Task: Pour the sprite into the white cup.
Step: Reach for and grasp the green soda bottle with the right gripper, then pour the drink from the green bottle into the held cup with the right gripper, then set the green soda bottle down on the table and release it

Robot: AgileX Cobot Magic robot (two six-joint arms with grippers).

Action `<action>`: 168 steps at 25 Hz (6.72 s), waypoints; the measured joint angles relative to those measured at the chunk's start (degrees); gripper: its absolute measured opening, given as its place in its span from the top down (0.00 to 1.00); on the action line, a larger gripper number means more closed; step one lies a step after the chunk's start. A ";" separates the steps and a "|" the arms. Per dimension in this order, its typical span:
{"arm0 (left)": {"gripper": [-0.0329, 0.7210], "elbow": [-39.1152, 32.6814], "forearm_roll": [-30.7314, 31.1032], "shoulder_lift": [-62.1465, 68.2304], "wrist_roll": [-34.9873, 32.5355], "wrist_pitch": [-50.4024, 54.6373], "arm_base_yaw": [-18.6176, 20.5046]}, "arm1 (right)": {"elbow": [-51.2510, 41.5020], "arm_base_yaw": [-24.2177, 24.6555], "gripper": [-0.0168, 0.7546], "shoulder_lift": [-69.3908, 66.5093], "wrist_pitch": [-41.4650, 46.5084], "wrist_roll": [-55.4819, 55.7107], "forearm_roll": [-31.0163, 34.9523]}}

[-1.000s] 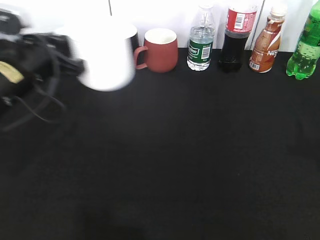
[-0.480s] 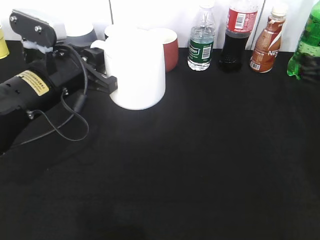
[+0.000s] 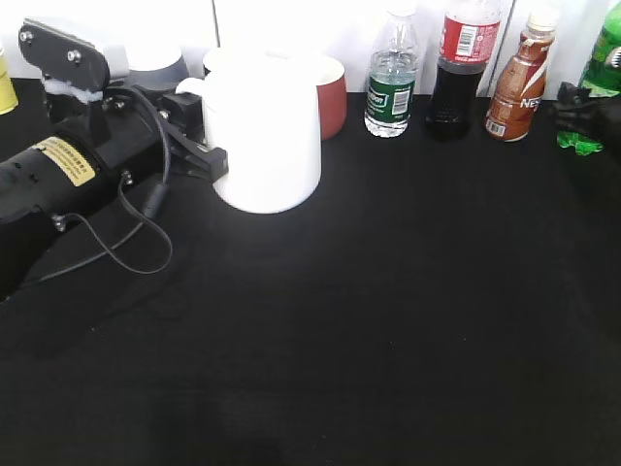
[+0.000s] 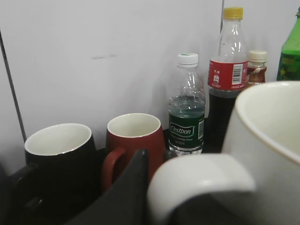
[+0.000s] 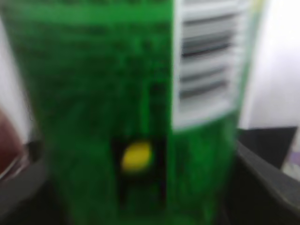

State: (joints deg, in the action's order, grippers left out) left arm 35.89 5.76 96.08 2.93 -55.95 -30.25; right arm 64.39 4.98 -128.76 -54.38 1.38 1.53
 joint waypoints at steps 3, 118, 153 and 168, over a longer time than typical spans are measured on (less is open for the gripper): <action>0.87 0.00 0.00 0.00 0.00 0.00 0.00 | 1.09 0.00 0.36 -0.54 0.17 0.00 -0.75; 0.87 39.69 -9.96 37.36 -5.30 3.99 36.41 | -21.58 -24.08 0.48 30.86 3.40 0.81 -0.44; 0.61 -5.15 -5.34 -22.38 0.38 24.23 10.36 | -2.44 0.19 0.49 5.36 0.76 -2.60 1.10; 0.61 -5.20 -6.48 -22.38 0.38 24.52 10.29 | -3.37 0.19 0.18 1.20 -0.94 -0.89 -0.45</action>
State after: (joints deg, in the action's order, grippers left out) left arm 30.69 -0.72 73.69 3.32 -31.43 -19.95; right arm 61.02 5.17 -127.56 -55.32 0.50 1.08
